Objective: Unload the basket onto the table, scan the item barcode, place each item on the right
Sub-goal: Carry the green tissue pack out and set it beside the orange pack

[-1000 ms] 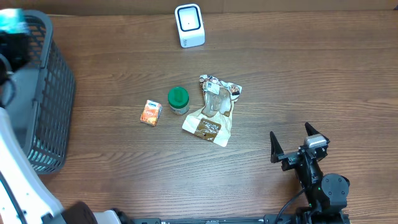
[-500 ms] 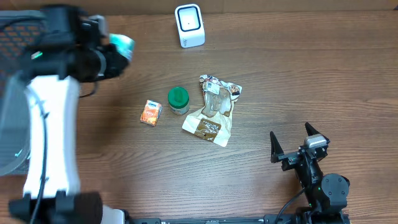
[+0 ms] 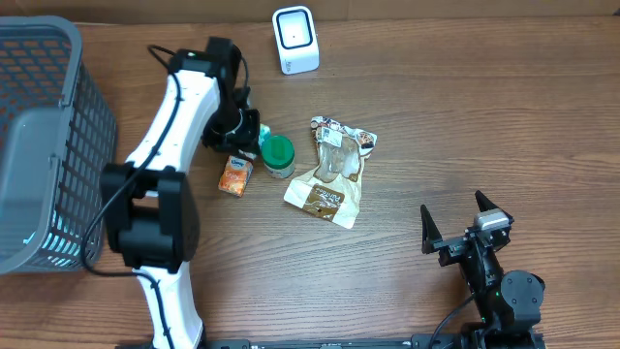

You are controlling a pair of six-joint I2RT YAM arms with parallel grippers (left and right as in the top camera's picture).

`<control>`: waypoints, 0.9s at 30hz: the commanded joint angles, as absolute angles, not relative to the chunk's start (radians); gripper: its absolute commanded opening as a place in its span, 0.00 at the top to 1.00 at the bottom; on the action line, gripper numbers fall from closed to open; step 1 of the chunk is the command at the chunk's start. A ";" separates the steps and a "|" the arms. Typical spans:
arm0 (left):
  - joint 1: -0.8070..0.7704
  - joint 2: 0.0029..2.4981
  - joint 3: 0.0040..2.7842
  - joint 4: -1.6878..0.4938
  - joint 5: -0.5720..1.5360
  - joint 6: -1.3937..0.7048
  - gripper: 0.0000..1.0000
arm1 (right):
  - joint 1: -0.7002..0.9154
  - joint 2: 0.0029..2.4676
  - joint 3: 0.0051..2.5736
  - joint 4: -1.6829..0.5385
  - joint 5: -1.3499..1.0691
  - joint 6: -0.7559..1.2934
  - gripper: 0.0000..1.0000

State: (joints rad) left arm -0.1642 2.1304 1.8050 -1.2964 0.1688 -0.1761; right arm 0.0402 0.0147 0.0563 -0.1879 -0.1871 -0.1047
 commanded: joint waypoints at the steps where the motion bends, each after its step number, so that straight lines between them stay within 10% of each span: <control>1: -0.176 2.146 1.803 -1.308 0.156 -0.163 0.68 | 0.044 0.003 0.057 -0.184 -0.192 -0.106 0.00; 8: -0.175 2.144 1.806 -1.317 0.157 -0.156 0.31 | 0.044 0.003 0.057 -0.184 -0.192 -0.106 0.00; 27: -0.091 1.772 2.320 -1.436 0.130 -0.205 0.24 | 0.044 0.003 0.057 -0.184 -0.192 -0.106 0.00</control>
